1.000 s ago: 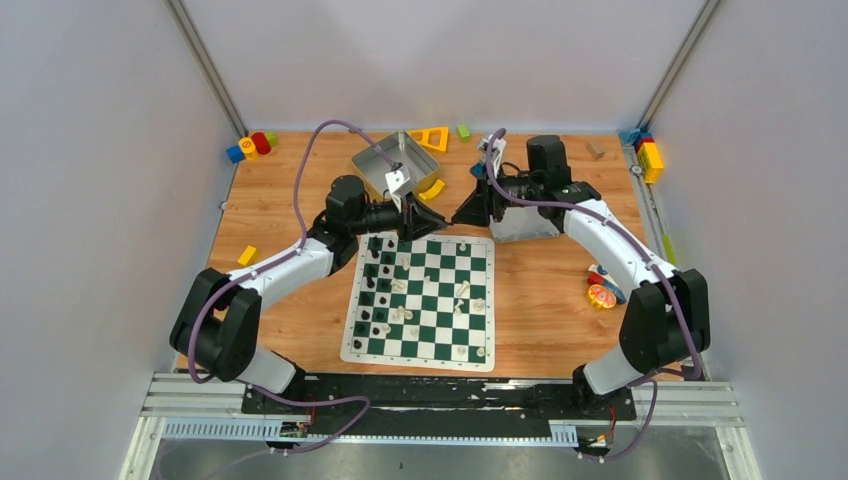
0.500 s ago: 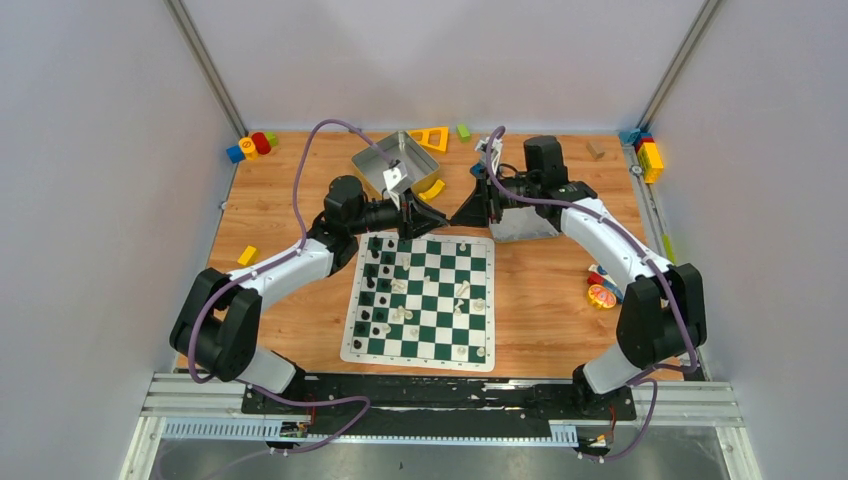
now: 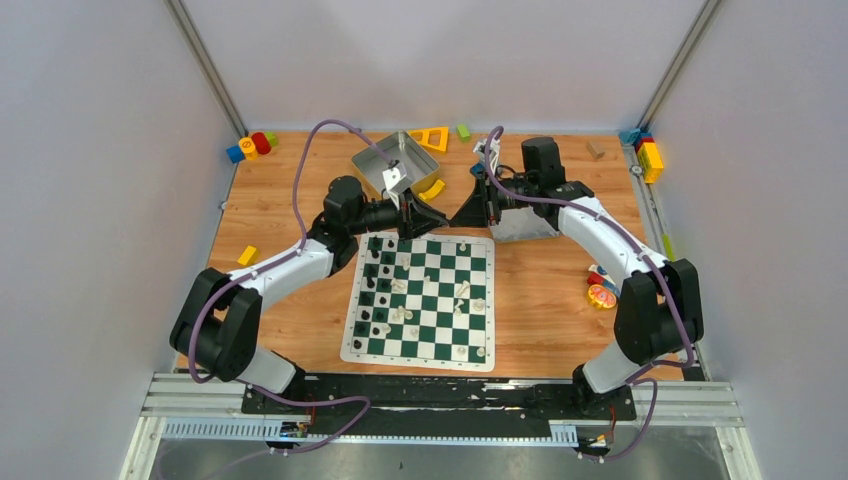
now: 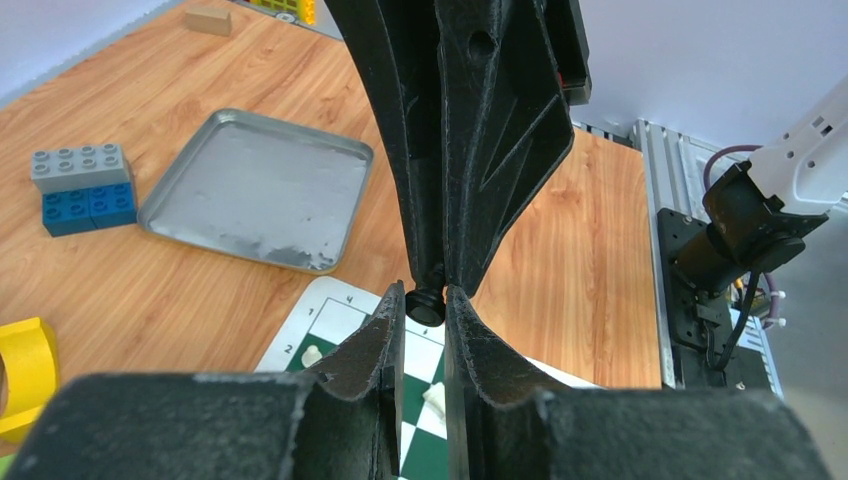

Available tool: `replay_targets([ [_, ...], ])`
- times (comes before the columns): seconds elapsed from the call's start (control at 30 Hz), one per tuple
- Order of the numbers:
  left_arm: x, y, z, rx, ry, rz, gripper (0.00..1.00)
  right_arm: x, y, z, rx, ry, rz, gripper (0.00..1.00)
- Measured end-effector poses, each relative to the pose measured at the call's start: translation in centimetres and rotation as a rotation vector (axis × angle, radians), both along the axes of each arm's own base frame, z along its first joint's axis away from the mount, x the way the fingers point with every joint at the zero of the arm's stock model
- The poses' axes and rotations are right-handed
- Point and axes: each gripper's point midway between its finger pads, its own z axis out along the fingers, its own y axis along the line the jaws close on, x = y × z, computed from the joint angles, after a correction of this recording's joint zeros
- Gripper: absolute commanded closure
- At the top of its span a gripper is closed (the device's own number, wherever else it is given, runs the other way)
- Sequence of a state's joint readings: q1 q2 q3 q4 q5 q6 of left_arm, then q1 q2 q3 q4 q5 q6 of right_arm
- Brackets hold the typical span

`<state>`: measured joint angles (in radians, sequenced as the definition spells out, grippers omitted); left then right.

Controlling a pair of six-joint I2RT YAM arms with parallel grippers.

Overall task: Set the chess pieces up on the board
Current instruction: Place the chess piece on the chessboard.

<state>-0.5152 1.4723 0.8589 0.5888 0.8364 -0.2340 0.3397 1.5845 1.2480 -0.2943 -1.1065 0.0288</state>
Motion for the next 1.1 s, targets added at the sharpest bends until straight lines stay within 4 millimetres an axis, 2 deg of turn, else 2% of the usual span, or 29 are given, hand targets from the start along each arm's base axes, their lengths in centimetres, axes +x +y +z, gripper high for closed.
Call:
replay_targets([
  [0.13, 0.0, 0.0, -0.2, 0.002, 0.004, 0.0, 1.0, 0.0, 0.0, 0.0, 0.001, 0.001, 0.002, 0.82],
  [0.37, -0.1, 0.0, -0.3, 0.003, 0.007, -0.001, 1.0, -0.1, 0.0, 0.1, 0.002, 0.001, 0.003, 0.92],
  [0.43, -0.1, 0.0, -0.3, 0.003, 0.006, -0.001, 0.96, -0.1, 0.0, 0.1, 0.004, 0.002, 0.006, 0.95],
  [0.5, -0.1, 0.0, -0.3, 0.002, 0.005, -0.001, 0.88, -0.2, 0.0, 0.1, 0.006, 0.003, 0.009, 0.99],
  [0.57, -0.1, 0.0, -0.3, 0.002, 0.004, -0.001, 0.74, -0.2, 0.0, 0.1, 0.006, 0.002, 0.01, 1.0],
  [0.6, -0.1, 0.0, -0.3, 0.002, 0.003, 0.0, 0.62, -0.2, 0.0, 0.1, 0.006, 0.001, 0.009, 1.0],
  [0.63, -0.1, 0.0, -0.3, 0.003, 0.0, 0.0, 0.57, -0.1, 0.0, 0.1, 0.005, 0.0, 0.009, 1.0],
  [0.67, 0.0, 0.1, -0.4, 0.007, -0.004, 0.002, 0.47, -0.1, 0.0, 0.1, 0.004, -0.004, 0.01, 1.0],
  [0.77, 0.2, 0.3, -1.0, 0.036, -0.012, 0.02, 0.29, 0.1, -0.1, -0.2, -0.007, -0.025, 0.005, 1.0],
  [0.83, 0.3, 0.7, -1.2, 0.06, -0.027, 0.04, 0.09, 0.2, -0.2, -0.5, -0.022, -0.039, -0.004, 1.0],
  [0.9, 0.3, 1.4, -1.1, 0.082, -0.062, 0.057, 0.01, 0.3, -0.4, -0.6, -0.04, -0.055, -0.016, 1.0],
  [1.0, 0.4, 2.9, -0.2, 0.111, -0.116, 0.089, 0.0, 0.4, -0.9, -0.6, -0.069, -0.091, -0.034, 1.0],
  [1.1, 1.1, 5.2, 0.3, 0.148, -0.15, 0.145, 0.0, 0.0, -1.0, -1.0, -0.107, -0.119, -0.031, 1.0],
])
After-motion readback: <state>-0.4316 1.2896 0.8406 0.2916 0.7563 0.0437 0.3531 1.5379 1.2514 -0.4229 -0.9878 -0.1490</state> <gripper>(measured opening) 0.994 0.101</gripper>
